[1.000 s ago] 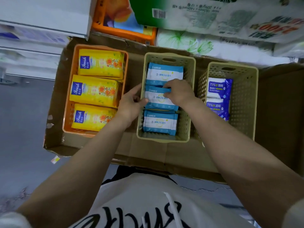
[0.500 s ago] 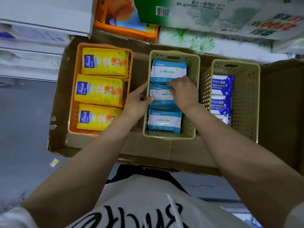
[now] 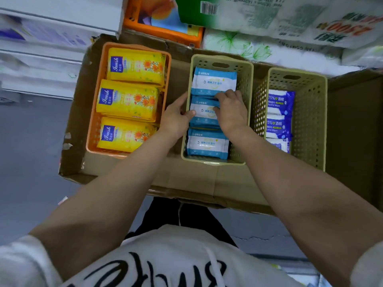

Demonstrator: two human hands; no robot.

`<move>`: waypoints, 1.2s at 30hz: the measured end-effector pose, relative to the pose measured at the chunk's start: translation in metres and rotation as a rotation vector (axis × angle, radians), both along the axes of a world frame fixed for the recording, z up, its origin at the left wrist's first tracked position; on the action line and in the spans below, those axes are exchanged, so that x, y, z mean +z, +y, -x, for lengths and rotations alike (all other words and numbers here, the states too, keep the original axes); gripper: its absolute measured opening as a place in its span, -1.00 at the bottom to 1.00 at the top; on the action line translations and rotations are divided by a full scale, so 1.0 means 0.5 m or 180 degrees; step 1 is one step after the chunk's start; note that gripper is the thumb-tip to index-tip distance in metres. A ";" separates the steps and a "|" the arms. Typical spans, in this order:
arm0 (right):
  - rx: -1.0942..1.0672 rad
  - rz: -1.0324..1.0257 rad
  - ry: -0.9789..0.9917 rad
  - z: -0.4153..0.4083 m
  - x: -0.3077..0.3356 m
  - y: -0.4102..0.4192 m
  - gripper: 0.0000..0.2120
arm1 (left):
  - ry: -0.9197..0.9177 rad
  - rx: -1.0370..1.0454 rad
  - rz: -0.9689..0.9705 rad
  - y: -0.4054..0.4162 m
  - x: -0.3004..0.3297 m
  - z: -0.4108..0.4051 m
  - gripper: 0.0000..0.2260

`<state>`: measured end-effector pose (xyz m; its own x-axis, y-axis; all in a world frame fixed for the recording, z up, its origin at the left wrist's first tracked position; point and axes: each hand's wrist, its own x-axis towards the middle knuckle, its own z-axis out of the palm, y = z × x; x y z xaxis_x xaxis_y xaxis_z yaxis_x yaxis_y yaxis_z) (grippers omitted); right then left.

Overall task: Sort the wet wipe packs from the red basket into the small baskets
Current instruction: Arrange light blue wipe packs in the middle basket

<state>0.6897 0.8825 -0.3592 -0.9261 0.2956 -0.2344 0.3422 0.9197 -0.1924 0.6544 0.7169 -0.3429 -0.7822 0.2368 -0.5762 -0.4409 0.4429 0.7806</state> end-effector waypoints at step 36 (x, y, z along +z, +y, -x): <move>0.1125 0.0752 0.1472 0.126 0.508 -0.732 -0.67 | 0.2710 0.0120 0.2112 -0.975 0.446 0.055 -0.65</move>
